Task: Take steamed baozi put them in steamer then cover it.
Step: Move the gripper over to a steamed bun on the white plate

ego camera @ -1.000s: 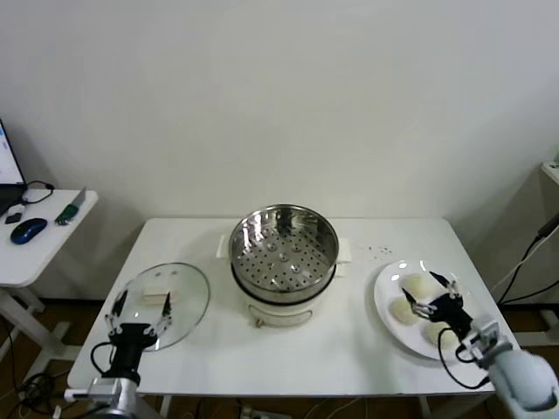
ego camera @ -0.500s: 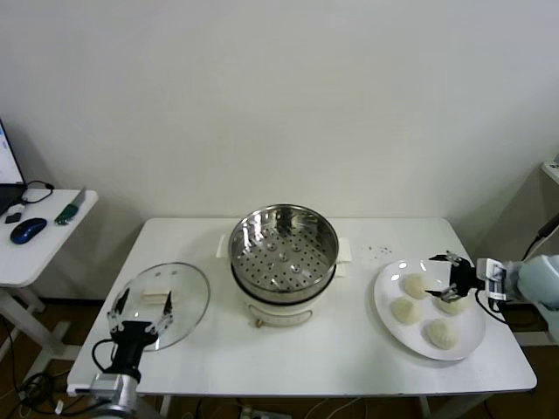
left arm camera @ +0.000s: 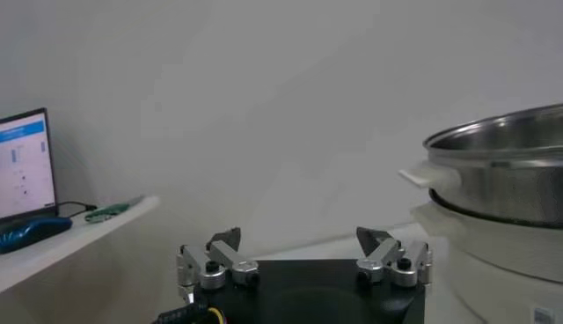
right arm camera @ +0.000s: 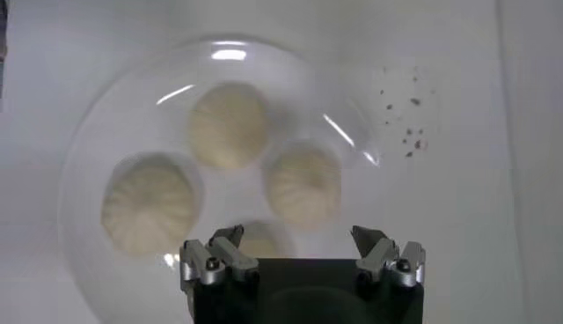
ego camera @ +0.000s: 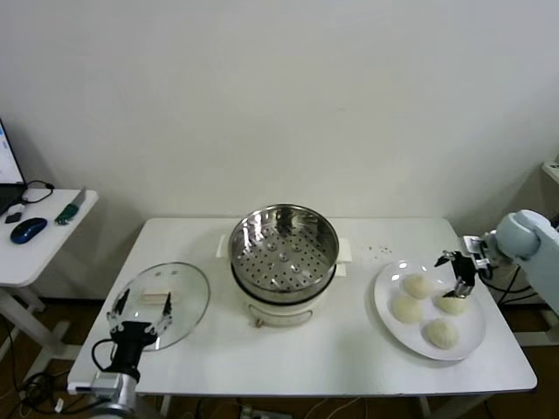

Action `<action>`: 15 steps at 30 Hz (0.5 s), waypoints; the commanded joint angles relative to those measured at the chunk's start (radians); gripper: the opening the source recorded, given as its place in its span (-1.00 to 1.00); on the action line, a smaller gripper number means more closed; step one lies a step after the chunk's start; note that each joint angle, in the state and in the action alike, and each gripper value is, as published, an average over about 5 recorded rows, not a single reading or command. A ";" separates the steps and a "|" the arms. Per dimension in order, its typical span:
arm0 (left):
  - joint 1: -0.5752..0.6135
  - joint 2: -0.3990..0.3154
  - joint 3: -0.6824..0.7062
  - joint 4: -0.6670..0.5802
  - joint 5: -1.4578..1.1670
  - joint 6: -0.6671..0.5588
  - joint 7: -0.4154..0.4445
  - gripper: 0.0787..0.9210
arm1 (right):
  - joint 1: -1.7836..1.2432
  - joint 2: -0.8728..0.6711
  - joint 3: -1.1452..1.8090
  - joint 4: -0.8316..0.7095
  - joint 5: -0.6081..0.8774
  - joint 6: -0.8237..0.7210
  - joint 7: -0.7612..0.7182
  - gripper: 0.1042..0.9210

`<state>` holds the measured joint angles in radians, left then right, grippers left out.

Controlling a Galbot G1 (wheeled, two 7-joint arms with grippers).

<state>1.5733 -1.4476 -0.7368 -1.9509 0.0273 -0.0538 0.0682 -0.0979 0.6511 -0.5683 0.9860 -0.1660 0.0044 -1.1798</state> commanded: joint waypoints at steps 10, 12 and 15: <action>-0.014 0.017 -0.008 0.028 -0.002 -0.004 0.007 0.77 | 0.129 0.238 -0.156 -0.266 -0.066 0.036 -0.026 0.76; -0.015 0.016 -0.007 0.030 -0.001 -0.004 0.006 0.77 | 0.124 0.250 -0.155 -0.280 -0.075 0.039 -0.026 0.76; -0.014 0.014 -0.007 0.031 -0.001 -0.005 0.006 0.77 | 0.115 0.261 -0.152 -0.299 -0.083 0.045 -0.026 0.76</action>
<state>1.5595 -1.4340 -0.7443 -1.9241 0.0265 -0.0577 0.0714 -0.0114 0.8383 -0.6843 0.7733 -0.2262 0.0403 -1.1971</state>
